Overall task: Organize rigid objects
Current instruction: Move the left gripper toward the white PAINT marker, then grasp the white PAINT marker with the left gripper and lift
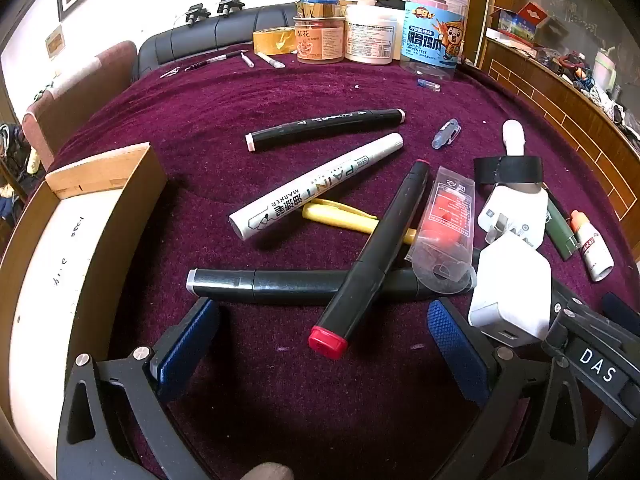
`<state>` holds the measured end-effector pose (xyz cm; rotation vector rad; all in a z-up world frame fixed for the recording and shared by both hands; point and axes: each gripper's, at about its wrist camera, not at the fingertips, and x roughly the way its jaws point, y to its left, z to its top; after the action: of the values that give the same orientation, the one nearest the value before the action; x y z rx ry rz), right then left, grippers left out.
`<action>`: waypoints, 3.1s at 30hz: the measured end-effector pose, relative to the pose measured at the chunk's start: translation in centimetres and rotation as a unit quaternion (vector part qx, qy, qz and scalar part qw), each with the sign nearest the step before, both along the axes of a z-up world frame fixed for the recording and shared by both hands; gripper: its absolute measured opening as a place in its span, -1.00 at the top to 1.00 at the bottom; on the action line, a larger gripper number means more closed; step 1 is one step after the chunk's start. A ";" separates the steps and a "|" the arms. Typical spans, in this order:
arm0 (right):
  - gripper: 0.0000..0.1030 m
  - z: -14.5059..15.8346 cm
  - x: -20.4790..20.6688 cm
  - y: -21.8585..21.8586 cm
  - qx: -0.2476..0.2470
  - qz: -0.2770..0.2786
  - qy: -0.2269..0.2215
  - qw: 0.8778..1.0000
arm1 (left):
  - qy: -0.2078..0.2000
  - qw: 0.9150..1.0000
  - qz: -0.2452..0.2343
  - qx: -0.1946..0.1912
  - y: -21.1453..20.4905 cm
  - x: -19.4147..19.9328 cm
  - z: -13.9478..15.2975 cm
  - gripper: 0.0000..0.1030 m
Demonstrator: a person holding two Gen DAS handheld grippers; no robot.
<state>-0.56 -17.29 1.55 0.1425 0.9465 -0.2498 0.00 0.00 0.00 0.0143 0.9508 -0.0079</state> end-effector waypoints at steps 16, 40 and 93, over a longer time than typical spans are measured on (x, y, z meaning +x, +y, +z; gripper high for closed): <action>-1.00 0.0 0.0 0.0 -0.001 0.000 0.000 1.000 | -0.001 1.000 0.000 0.002 0.0 0.0 0.0 -0.97; -0.93 3.6 -3.2 -2.3 0.015 0.059 -0.039 0.997 | 0.029 0.999 -0.013 0.001 0.5 -2.0 0.2 -0.98; -0.93 2.5 -1.2 -6.4 0.074 0.004 -0.104 0.992 | 0.020 0.989 -0.137 -0.062 2.6 7.6 4.7 0.79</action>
<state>-1.80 -23.71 4.10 0.2962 0.7585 -0.1536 7.58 2.61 4.69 0.0303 0.9814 -0.3211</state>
